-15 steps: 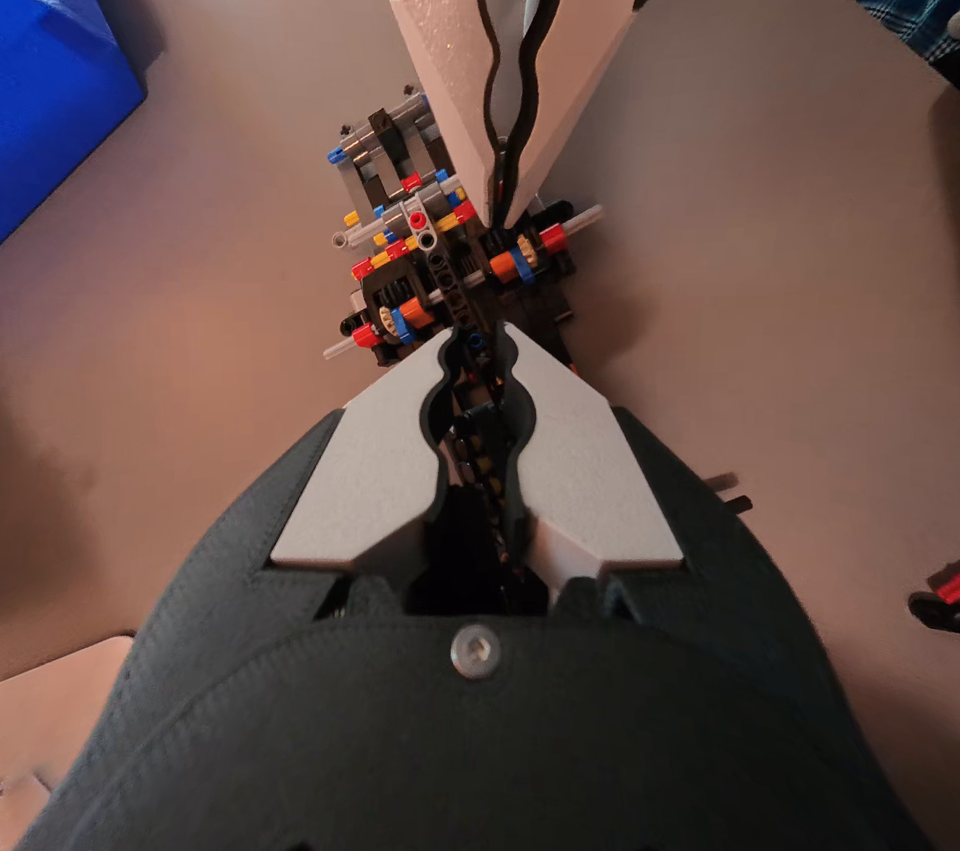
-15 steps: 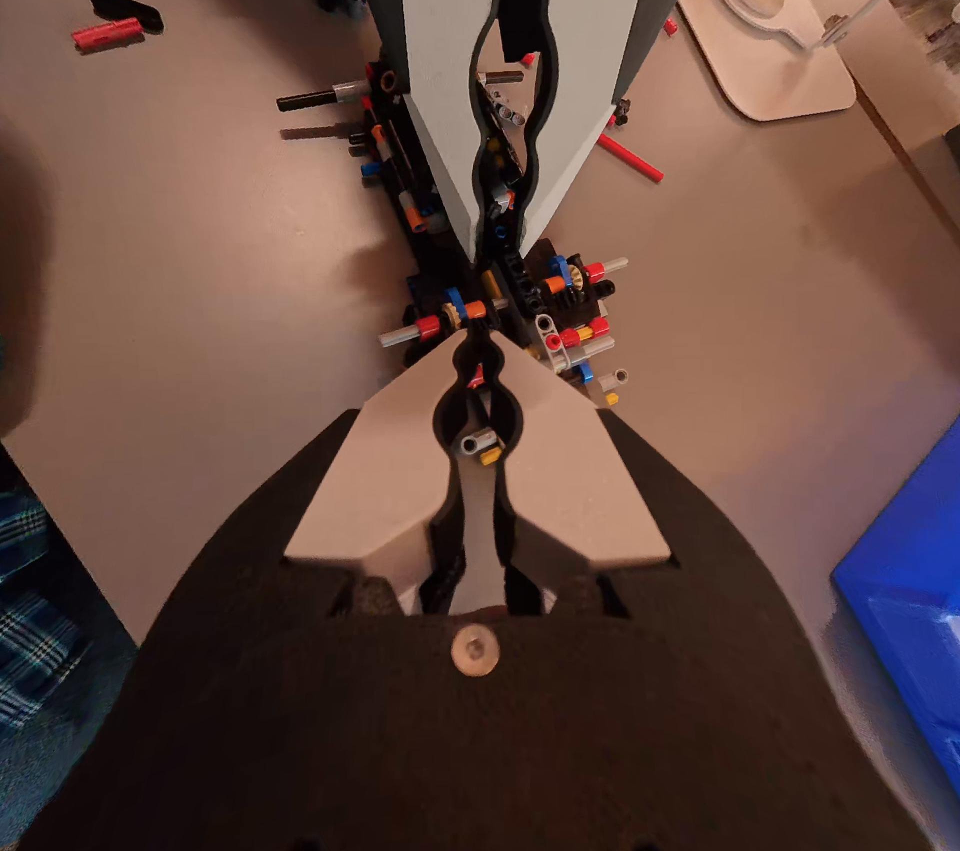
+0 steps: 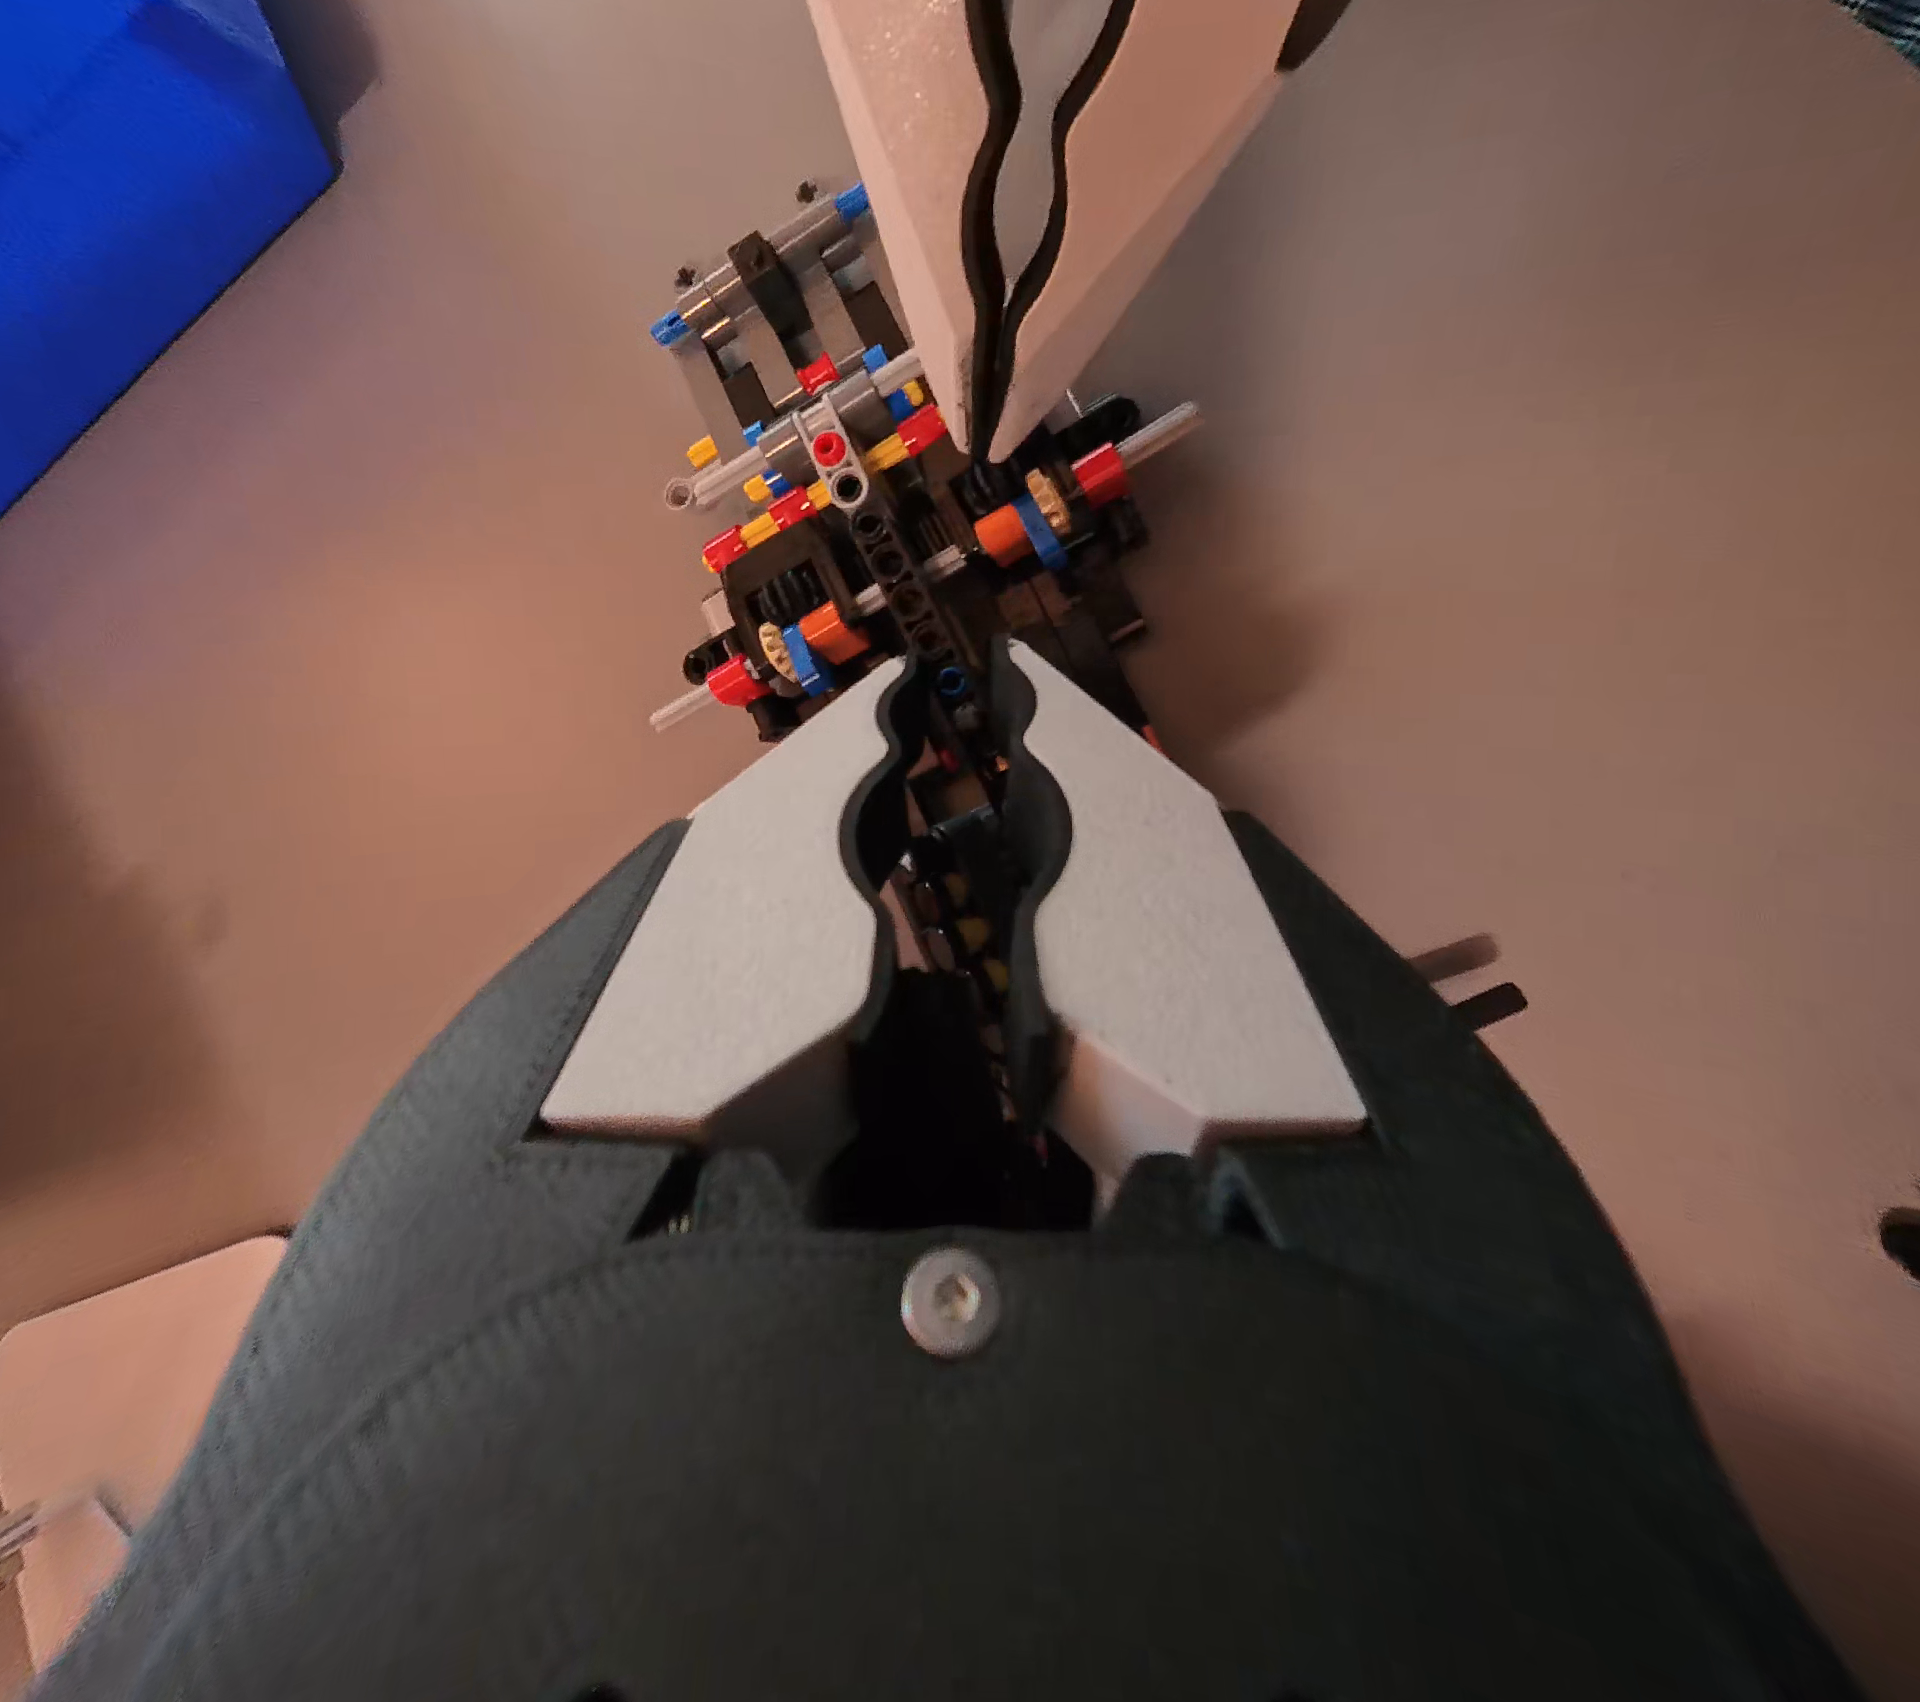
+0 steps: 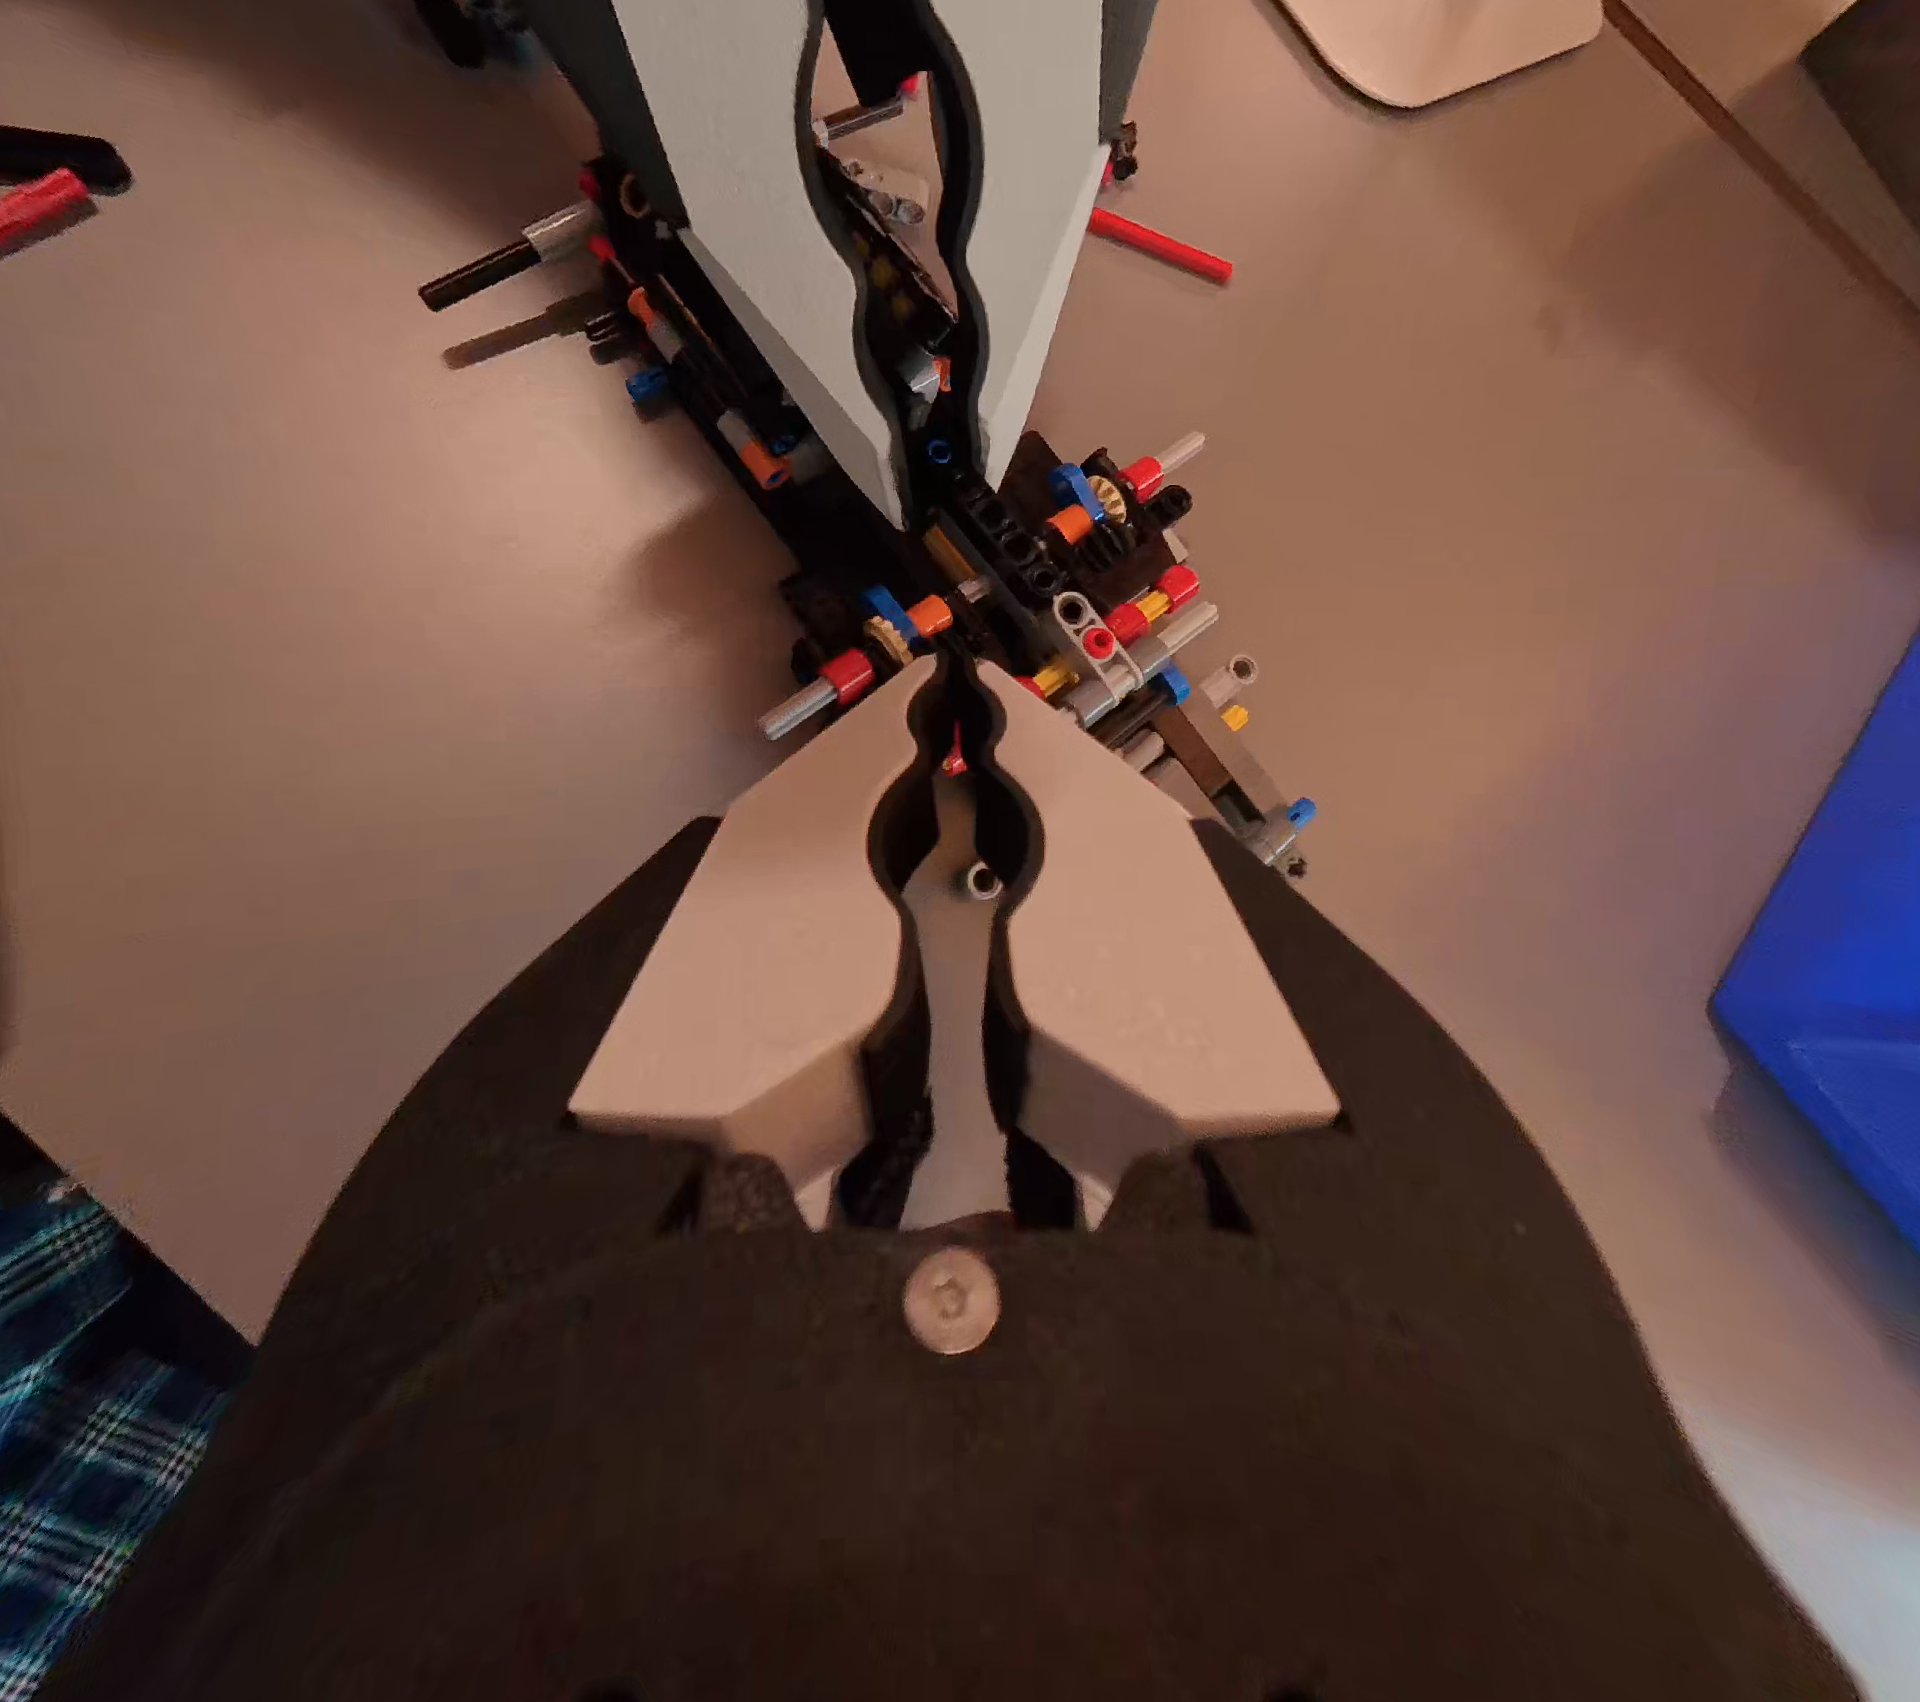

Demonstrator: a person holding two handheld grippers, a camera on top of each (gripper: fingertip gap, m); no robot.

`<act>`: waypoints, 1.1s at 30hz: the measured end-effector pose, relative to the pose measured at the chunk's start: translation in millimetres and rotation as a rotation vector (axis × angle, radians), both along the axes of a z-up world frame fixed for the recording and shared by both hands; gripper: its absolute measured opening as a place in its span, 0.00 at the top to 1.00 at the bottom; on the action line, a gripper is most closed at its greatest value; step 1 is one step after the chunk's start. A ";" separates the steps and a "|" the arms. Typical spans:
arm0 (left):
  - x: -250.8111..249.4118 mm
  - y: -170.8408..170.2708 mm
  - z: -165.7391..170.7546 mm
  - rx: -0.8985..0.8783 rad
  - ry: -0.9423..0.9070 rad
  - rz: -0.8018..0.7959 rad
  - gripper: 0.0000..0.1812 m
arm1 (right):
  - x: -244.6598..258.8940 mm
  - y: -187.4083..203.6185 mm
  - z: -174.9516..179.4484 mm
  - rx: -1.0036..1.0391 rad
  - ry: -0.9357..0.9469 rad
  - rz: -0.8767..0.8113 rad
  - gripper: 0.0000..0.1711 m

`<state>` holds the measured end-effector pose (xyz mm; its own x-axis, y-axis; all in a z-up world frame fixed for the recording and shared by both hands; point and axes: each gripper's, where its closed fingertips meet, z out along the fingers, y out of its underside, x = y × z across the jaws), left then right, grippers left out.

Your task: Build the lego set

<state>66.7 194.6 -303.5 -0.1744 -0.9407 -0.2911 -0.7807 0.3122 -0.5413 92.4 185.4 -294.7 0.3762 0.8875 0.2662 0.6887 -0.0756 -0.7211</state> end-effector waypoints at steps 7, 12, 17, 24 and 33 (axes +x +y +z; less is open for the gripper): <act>4.1 -6.8 -0.2 -0.027 -0.017 -0.020 0.94 | 3.4 10.3 -1.9 0.054 -0.033 -0.066 1.00; 4.2 -4.7 -0.1 -0.003 -0.008 -0.012 0.94 | -0.9 9.7 -0.1 0.050 0.004 -0.046 1.00; 4.7 -4.7 -0.2 -0.007 -0.007 -0.007 0.94 | 1.7 -4.6 2.2 0.023 0.006 0.013 1.00; 4.6 -5.0 -0.3 0.001 0.001 -0.006 0.94 | 1.1 -3.4 0.7 0.079 -0.029 0.011 1.00; 4.7 -5.7 -0.5 0.003 0.001 -0.006 0.94 | -0.3 3.3 -0.4 0.101 -0.033 -0.006 1.00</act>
